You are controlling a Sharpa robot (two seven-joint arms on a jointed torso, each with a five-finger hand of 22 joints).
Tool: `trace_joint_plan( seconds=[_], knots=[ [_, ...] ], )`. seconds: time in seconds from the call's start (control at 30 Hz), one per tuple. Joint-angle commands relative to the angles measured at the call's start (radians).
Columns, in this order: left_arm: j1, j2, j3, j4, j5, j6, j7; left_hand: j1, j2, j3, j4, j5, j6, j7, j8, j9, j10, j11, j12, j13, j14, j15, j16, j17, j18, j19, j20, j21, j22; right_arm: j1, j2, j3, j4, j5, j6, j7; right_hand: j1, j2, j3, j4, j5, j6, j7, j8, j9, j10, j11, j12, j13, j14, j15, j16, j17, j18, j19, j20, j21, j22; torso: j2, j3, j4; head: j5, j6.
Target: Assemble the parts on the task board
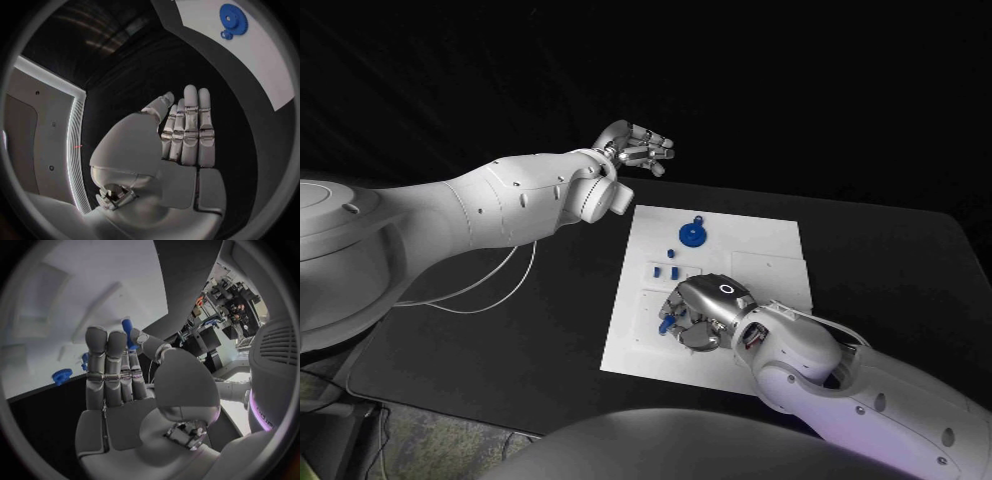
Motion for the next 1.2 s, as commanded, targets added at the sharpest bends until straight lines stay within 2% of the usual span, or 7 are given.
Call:
trace_joint_plan(
  seconds=[0.03, 0.47, 1.2],
  knots=[
    [0.0, 0.001, 0.001, 0.002, 0.004, 0.012, 0.002, -0.008, 0.004, -0.001, 0.005, -0.003, -0.005, -0.001, -0.001, 0.001, -0.007, 0.003, 0.002, -0.001, -0.001, 0.005, -0.003, 0.001, 0.005, -0.004, 0.001, -0.002, -0.001, -0.001, 0.001, -0.001, -0.002, -0.028, 0.015, -0.004, -0.004, 0.008, 0.006, -0.002, -0.004, 0.013, -0.003, 0.007, 0.002, 0.008, 0.001, 0.005, 0.001, 0.005, -0.002, 0.004, 0.001, 0.012, 0.044, -0.007, 0.006, 0.001, 0.0, -0.0008, 0.0, 0.001, -0.001],
    [0.0, -0.001, 0.001, 0.001, 0.004, 0.011, 0.0, -0.008, 0.004, -0.001, 0.006, -0.003, -0.005, -0.001, 0.0, 0.001, -0.008, 0.003, 0.003, -0.001, -0.002, 0.005, -0.003, 0.001, 0.005, -0.004, 0.001, -0.002, -0.003, -0.001, 0.001, -0.008, -0.007, -0.026, 0.039, -0.008, -0.005, 0.009, 0.007, -0.002, -0.004, 0.014, -0.003, 0.007, 0.003, 0.008, 0.001, 0.005, 0.001, 0.005, -0.002, 0.005, 0.002, 0.012, 0.043, -0.007, 0.007, 0.003, 0.0, -0.0005, -0.0005, 0.004, -0.003],
    [0.0, 0.0, 0.001, 0.001, 0.004, 0.01, -0.002, -0.007, 0.003, -0.001, 0.007, -0.003, -0.006, 0.0, 0.0, 0.001, -0.009, 0.003, 0.002, -0.001, -0.002, 0.005, -0.003, 0.001, 0.005, -0.004, 0.001, -0.002, -0.005, -0.001, 0.017, -0.01, -0.014, -0.06, 0.058, -0.028, -0.006, 0.01, 0.005, -0.006, -0.009, 0.013, -0.003, 0.007, 0.002, 0.006, 0.002, 0.005, 0.0, 0.003, -0.002, 0.004, 0.003, 0.012, 0.042, -0.007, 0.004, 0.006, 0.0, -0.0016, 0.0006, 0.003, -0.003]
  ],
)
